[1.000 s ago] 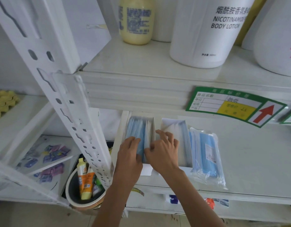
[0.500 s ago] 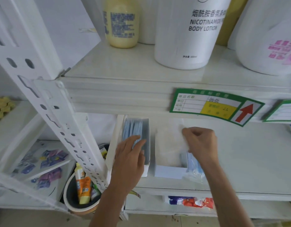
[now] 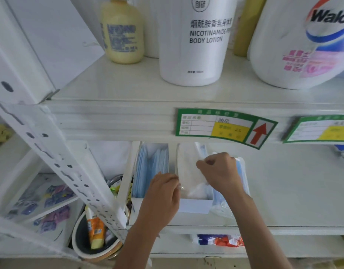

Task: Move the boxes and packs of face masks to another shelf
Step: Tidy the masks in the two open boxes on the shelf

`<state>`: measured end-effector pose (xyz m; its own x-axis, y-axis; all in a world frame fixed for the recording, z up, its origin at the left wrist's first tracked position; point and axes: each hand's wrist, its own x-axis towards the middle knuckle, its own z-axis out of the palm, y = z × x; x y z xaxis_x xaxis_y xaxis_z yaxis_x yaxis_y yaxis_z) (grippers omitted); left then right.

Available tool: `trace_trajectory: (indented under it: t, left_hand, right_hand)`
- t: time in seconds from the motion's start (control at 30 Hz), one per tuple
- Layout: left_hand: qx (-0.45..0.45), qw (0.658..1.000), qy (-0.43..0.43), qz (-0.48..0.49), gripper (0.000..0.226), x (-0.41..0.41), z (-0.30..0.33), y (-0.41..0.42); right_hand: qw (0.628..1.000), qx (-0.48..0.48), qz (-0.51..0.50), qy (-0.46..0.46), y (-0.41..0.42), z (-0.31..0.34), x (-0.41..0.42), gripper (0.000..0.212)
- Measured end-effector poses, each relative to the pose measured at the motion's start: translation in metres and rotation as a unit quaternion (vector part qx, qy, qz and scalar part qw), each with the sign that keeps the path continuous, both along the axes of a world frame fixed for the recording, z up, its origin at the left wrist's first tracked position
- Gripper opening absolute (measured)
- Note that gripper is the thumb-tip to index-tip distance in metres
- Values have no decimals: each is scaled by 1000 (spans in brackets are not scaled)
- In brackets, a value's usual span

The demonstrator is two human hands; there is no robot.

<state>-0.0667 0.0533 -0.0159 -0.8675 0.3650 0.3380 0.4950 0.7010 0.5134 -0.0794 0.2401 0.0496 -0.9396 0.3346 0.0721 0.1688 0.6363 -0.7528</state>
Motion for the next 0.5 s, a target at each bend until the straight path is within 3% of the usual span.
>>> trace_trajectory:
  t: [0.27, 0.43, 0.5]
  left_hand:
    - [-13, 1000, 17, 20, 29, 5, -3, 3]
    - [-59, 998, 34, -13, 23, 8, -7, 9]
    - [-47, 999, 23, -5, 22, 7, -10, 9]
  right_hand:
    - [996, 83, -23, -5, 1, -7, 2, 41]
    - [998, 48, -38, -2, -15, -15, 2, 41]
    - [999, 31, -36, -12, -25, -19, 3, 31]
